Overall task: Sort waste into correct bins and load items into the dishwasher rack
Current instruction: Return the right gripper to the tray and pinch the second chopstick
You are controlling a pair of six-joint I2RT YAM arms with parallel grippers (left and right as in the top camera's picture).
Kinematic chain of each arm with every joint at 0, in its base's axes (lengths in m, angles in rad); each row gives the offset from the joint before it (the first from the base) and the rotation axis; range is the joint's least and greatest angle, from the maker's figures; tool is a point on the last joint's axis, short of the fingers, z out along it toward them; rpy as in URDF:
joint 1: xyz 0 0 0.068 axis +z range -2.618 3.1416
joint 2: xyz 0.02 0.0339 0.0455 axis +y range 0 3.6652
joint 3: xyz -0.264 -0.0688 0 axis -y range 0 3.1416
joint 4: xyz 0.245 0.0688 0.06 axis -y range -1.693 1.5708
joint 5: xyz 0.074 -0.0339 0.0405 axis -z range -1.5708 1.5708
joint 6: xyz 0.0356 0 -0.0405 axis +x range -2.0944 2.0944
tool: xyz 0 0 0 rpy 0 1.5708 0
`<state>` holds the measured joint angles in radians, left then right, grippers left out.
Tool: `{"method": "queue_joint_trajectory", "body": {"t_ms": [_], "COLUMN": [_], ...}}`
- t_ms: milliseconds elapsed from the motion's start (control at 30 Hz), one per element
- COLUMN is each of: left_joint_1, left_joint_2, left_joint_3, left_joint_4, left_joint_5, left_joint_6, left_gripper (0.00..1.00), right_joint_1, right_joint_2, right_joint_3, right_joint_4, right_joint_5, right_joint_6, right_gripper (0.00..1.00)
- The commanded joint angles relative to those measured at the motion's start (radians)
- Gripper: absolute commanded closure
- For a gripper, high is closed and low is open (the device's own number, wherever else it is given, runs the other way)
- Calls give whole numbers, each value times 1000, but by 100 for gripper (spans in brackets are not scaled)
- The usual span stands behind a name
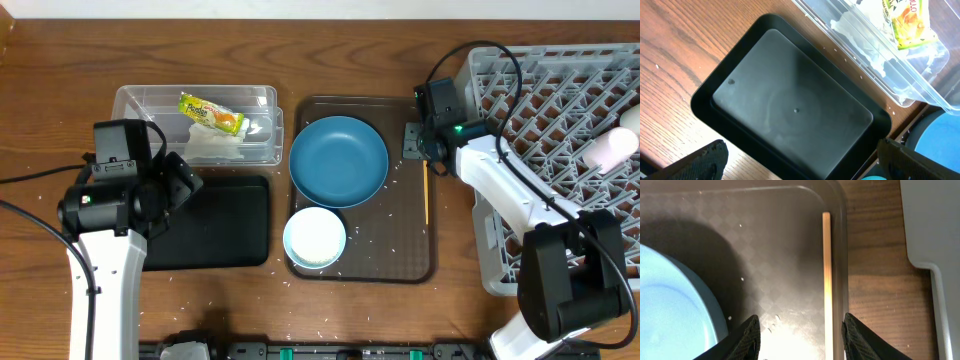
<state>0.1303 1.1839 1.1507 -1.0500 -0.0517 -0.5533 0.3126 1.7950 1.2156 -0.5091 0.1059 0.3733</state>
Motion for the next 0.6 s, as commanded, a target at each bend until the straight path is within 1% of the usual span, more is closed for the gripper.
{"method": "queue_joint_trajectory", "body": {"t_ms": [0,200,567], "left_joint_1": [5,5,5], "left_joint_2": [5,5,5], "left_joint_3": [13,13,13], "left_joint_4": [-3,-3,-3], "left_joint_5": [-2,-2,-2], "left_joint_6": [-2,-2,-2], "left_gripper": [2,2,2], "right_joint_1": [-8,-8,-8], "right_joint_2": [47,106,180], "right_joint_3": [-7,-7,-7], "right_joint_4": [21,57,64], "right_joint_5": [16,14,10], "right_joint_6": [-19,-19,-31], "right_gripper": [50,51,51]}}
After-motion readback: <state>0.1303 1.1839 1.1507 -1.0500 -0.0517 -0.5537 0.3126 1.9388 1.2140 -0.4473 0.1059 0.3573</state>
